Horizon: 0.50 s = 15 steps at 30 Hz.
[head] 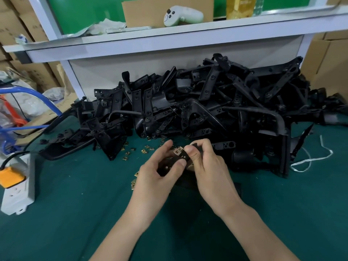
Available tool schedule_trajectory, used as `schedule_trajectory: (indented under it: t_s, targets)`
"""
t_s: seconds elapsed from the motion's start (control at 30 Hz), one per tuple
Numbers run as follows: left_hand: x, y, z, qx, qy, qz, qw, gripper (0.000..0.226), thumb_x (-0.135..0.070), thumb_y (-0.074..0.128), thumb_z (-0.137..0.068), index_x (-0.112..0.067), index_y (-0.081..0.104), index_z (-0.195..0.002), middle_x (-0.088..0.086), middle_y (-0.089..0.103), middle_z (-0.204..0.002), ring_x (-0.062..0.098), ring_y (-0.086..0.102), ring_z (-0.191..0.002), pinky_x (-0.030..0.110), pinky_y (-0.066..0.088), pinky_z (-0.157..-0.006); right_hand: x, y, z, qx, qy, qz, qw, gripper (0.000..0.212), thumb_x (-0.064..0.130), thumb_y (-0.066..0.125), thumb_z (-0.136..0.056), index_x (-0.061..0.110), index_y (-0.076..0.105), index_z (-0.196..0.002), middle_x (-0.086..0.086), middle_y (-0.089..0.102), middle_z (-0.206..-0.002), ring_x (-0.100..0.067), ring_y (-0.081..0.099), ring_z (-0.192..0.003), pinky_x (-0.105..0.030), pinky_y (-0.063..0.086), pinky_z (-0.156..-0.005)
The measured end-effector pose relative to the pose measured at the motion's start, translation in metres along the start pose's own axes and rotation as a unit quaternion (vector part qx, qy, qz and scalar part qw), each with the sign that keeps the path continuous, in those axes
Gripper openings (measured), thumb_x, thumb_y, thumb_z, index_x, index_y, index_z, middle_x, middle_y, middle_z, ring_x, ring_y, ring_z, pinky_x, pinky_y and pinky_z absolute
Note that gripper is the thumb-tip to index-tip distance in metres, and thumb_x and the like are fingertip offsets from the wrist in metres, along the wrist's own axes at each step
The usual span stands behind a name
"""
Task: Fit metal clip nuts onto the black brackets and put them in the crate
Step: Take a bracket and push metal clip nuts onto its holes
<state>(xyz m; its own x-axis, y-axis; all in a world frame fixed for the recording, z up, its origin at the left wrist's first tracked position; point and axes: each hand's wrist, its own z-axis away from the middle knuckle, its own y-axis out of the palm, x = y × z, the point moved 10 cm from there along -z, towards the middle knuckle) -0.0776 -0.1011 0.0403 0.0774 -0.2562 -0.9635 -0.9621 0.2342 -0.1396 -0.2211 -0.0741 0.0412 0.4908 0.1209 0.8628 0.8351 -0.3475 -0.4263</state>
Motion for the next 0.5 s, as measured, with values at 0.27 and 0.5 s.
schedule_trajectory:
  t_s: [0.27,0.5]
  targets:
    - [-0.0033,-0.0031,0.0043,-0.017,0.029,-0.063,0.997,0.045,-0.022,0.077,-0.088,-0.043,0.062,-0.124,-0.035,0.067,-0.105,-0.01,0.065,-0.098,0.002,0.047,-0.076,-0.0015,0.003,-0.0015,0.034,-0.008,-0.078,0.996,0.038,0.072,0.031,-0.094,0.041,0.052,-0.102,-0.008,0.071,-0.089,-0.026,0.07,-0.085,-0.051,0.056,-0.078]
    - [-0.0065,-0.0069,0.0038,-0.032,0.051,-0.085,0.995,0.04,-0.018,0.077,-0.088,-0.044,0.066,-0.116,-0.028,0.07,-0.099,-0.005,0.067,-0.092,0.006,0.048,-0.076,-0.0048,0.0091,-0.0038,0.062,-0.006,-0.136,0.989,0.037,0.067,0.032,-0.097,0.038,0.055,-0.096,0.009,0.068,-0.097,-0.002,0.069,-0.092,-0.041,0.056,-0.09]
